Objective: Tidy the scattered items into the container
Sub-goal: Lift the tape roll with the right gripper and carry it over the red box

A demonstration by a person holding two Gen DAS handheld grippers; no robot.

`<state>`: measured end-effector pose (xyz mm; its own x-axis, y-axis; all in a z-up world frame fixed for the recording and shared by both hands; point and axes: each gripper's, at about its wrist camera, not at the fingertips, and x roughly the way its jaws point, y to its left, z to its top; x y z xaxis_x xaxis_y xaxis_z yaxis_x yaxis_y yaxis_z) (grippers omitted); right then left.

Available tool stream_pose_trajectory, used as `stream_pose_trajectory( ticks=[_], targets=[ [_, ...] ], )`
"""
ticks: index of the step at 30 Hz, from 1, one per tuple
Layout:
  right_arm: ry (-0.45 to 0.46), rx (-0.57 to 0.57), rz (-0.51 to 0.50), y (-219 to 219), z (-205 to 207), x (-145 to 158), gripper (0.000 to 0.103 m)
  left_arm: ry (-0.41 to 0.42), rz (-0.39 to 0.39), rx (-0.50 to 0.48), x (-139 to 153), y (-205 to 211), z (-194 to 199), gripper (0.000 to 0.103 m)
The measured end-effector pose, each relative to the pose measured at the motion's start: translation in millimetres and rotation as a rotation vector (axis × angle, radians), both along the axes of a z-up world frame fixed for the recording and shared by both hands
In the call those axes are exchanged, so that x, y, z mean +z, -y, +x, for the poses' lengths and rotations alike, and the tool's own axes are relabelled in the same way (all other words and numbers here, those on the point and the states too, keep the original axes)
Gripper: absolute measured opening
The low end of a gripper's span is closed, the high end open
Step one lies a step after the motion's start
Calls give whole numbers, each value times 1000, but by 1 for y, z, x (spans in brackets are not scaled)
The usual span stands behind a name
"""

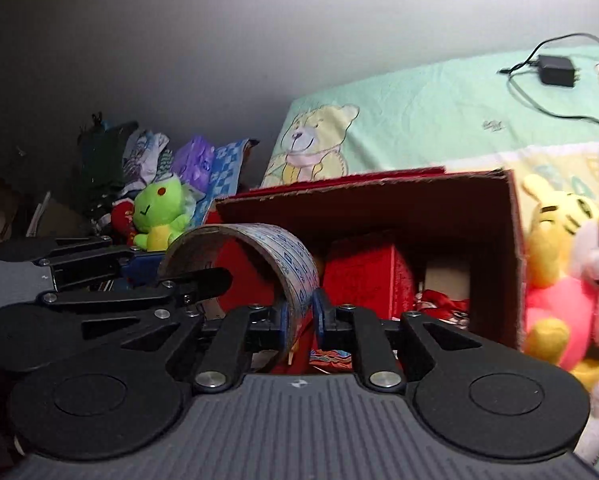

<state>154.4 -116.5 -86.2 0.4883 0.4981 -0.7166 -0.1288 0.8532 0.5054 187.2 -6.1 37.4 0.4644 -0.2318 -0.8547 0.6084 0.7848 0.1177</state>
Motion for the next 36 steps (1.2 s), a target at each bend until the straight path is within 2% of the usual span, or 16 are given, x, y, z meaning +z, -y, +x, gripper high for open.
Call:
stream_pose_trajectory(
  ticks=[7,14,17,24,32,36],
  targets=[
    [-172,147,42,-17,47,-47,12,-34,111,103,-38,12,26,17],
    [-303,240,82,-26,72,-73,12,-59,180,142,-56,18,32,18],
    [-340,276,104,-30,76,-82,12,-40,221,147,-62,22,32,18],
    [-351,289,74,-38,84,-90,10,-90,216,187,-78,11,45,18],
    [-305,263,-72,-26,78,-82,7,-161,155,139,-88,23,46,16],
    [-298,239,-124,-10,71,-80,6,-179,134,84,-93,36,39,16]
  ],
)
